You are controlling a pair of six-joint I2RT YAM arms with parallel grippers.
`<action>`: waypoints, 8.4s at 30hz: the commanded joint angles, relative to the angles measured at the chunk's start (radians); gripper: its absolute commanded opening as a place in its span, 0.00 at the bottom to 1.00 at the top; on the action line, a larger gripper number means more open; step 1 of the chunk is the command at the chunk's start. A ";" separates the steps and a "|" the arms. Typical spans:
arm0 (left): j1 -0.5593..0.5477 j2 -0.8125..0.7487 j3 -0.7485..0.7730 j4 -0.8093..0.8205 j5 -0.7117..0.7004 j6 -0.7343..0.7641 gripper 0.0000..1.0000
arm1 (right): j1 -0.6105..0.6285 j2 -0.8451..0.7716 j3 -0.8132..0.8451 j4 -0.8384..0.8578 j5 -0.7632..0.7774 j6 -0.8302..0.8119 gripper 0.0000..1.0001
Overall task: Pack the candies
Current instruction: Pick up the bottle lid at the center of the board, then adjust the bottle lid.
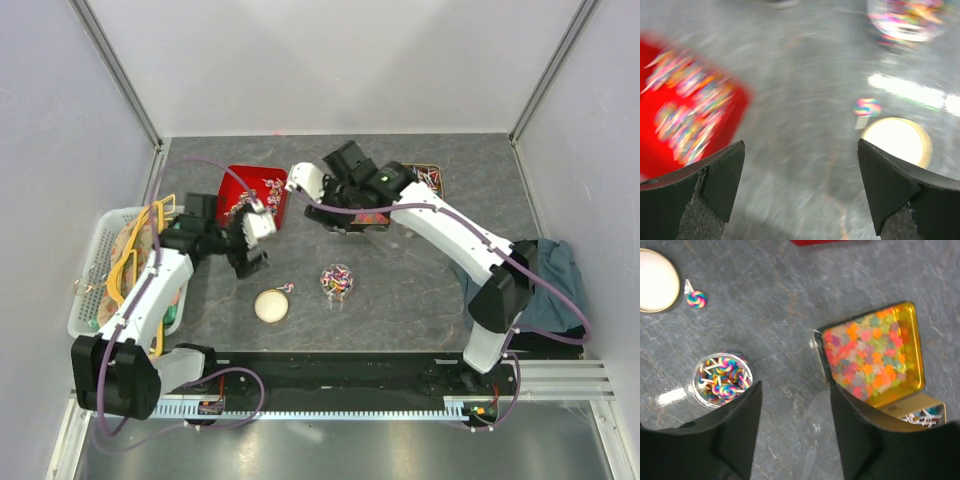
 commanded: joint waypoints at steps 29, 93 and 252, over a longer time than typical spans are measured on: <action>-0.470 -0.030 -0.361 -0.052 -0.372 0.182 0.72 | -0.265 -0.107 -0.035 0.012 -0.063 0.065 0.75; -0.019 0.601 1.011 -0.404 1.145 -0.505 0.02 | -0.328 -0.314 -0.109 0.359 -0.501 0.242 0.98; -0.134 0.808 1.140 -0.227 1.142 -0.785 1.00 | -0.475 -0.156 -0.347 1.279 -1.388 0.909 0.00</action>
